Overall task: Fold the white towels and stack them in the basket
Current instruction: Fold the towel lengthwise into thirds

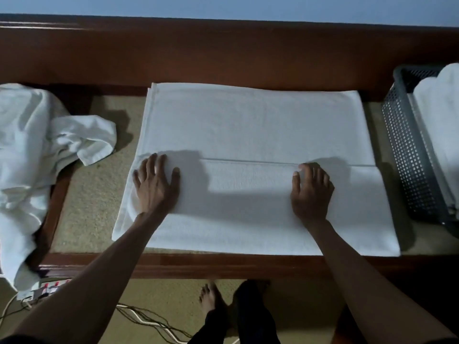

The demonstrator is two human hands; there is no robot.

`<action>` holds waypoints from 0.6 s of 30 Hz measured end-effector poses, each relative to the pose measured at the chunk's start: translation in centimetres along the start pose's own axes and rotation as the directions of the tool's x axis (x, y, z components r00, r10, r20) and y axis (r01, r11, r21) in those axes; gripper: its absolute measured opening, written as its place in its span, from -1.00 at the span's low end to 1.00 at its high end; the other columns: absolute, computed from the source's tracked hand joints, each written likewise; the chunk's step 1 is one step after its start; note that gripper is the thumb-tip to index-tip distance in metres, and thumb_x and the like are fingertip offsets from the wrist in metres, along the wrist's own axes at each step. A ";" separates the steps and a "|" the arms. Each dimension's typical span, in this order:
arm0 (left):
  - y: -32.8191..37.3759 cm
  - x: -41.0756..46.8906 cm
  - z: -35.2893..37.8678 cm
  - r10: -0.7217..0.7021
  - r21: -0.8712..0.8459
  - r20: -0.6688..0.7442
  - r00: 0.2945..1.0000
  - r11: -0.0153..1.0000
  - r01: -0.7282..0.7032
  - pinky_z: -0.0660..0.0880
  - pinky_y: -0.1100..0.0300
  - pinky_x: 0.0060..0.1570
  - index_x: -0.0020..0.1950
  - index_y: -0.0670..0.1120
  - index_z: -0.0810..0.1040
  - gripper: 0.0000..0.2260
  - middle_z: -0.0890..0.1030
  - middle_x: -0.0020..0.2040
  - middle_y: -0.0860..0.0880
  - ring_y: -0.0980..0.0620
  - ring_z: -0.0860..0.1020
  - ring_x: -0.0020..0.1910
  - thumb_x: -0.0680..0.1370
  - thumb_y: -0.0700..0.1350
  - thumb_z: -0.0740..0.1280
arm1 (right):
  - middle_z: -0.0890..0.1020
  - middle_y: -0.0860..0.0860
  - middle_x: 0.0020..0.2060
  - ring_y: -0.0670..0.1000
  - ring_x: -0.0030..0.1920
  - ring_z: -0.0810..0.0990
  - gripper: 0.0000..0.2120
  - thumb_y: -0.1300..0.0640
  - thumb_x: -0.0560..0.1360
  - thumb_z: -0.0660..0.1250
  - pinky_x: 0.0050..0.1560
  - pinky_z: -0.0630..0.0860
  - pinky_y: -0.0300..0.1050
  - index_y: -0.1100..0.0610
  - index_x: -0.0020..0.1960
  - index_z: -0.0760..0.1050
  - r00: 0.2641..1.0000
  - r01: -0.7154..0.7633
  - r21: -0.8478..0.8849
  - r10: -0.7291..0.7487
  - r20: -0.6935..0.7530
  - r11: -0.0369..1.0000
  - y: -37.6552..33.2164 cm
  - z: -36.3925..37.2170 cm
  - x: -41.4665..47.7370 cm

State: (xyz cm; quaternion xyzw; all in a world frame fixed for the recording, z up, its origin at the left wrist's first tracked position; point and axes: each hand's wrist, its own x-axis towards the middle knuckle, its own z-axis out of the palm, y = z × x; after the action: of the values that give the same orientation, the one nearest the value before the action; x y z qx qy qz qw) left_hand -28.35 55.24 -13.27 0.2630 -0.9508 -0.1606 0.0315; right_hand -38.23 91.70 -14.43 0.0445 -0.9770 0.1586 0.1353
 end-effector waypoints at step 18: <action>17.4 22.8 2.1 0.359 0.038 0.314 0.879 0.920 -0.389 0.17 -0.21 0.51 0.64 -0.04 0.17 -0.45 0.26 0.62 -0.07 -0.12 0.27 0.57 0.69 0.09 0.22 | 0.27 0.24 0.53 0.24 0.54 0.21 -0.39 0.04 0.62 0.32 0.45 0.30 0.16 0.28 0.55 0.22 0.797 0.332 0.022 -0.292 0.528 0.943 -4.2 4.0 25.1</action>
State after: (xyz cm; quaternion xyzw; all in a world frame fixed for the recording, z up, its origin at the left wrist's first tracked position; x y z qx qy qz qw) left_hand -56.75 58.28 -10.23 0.0482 -0.9840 -0.1418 -0.0962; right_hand -62.80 85.37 -9.80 0.2414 -0.9608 0.0807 -0.1103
